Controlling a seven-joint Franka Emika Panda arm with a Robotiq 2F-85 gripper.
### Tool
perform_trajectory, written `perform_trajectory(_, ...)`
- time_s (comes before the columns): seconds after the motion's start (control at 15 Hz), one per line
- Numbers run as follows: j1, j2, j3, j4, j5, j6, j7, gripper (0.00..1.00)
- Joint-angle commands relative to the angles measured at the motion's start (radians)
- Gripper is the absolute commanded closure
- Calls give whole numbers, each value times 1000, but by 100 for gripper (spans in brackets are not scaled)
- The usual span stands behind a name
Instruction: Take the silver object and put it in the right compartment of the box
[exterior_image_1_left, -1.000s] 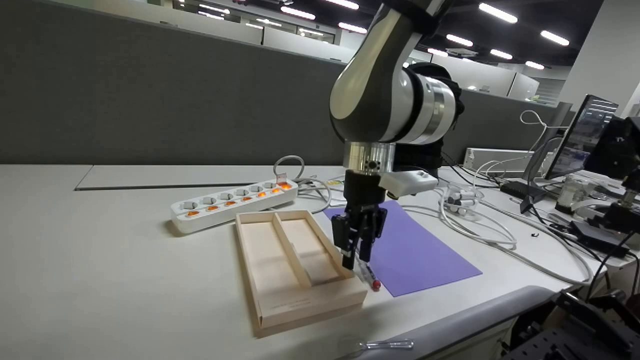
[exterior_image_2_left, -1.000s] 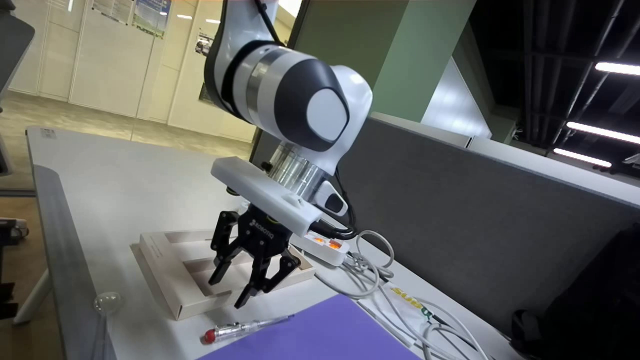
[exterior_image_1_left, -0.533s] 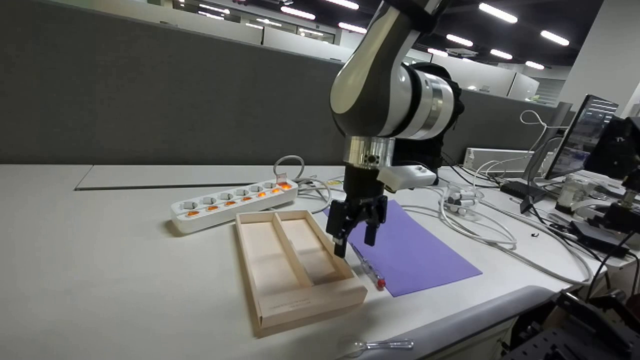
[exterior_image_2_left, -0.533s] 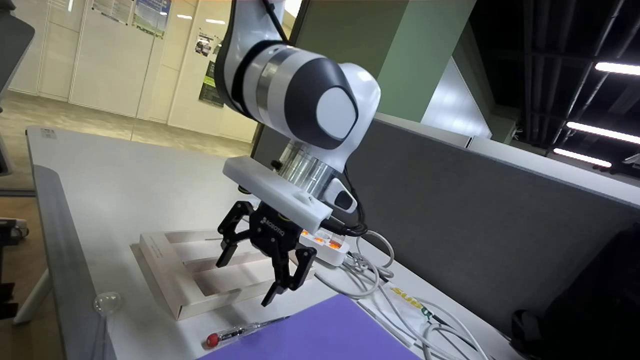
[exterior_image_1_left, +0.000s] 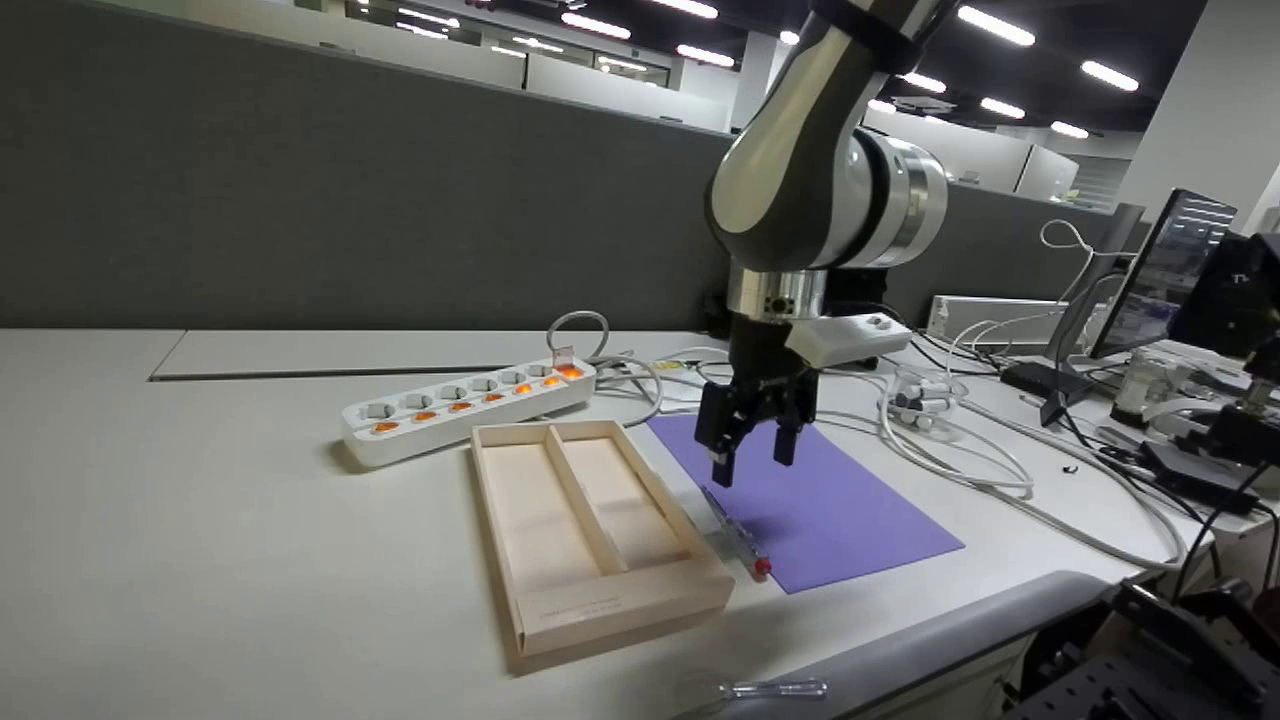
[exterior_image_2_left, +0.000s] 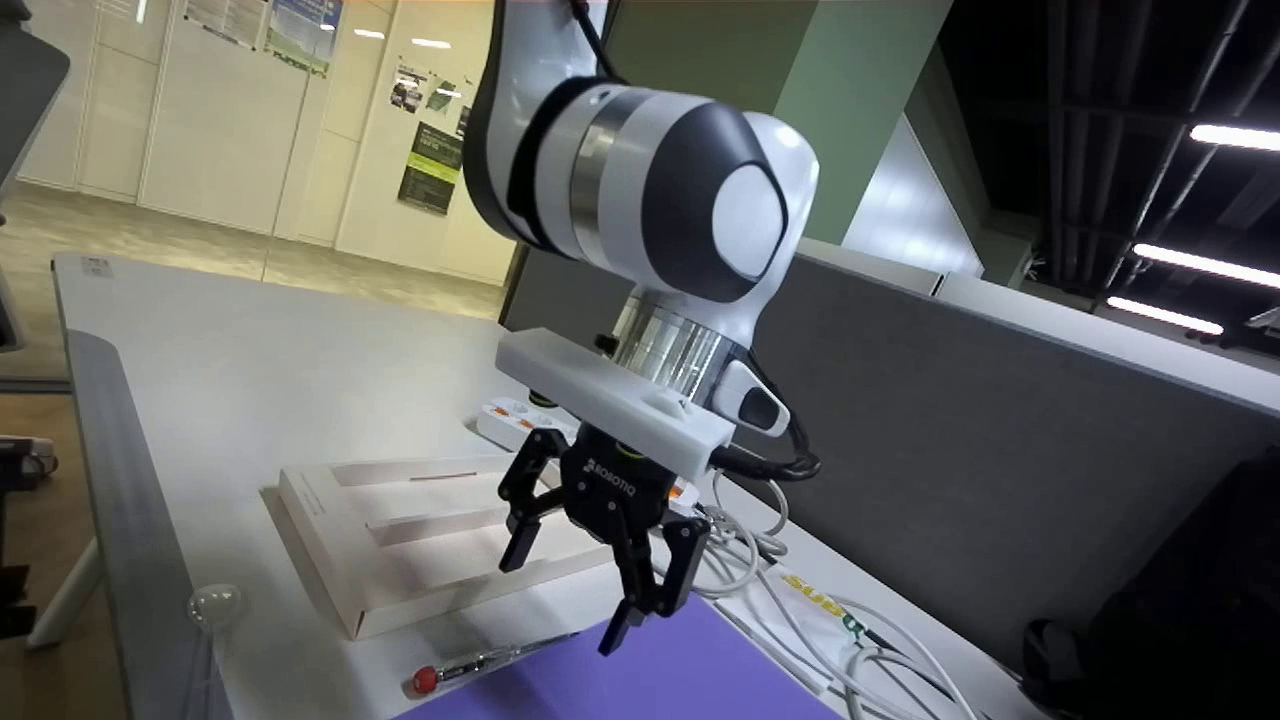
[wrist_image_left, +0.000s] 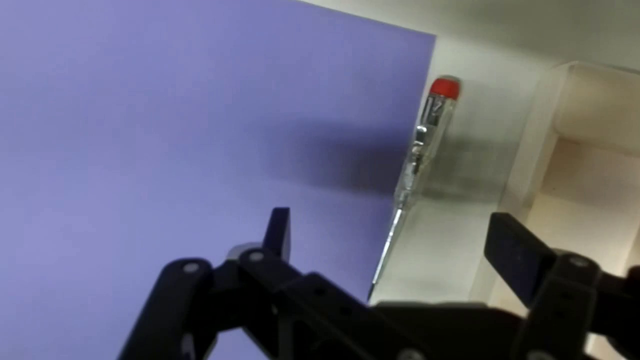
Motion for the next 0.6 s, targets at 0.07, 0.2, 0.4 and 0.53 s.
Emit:
perform_trajectory(0.07, 34, 19, -54, -43, -76, 84, 130, 0)
perform_trajectory(0.2, 53, 41, -65, -52, -95, 118, 157, 0)
perform_trajectory(0.4, 86, 73, -79, -55, -110, 160, 189, 0)
perform_trajectory(0.53, 106, 96, -87, -53, -108, 179, 202, 0)
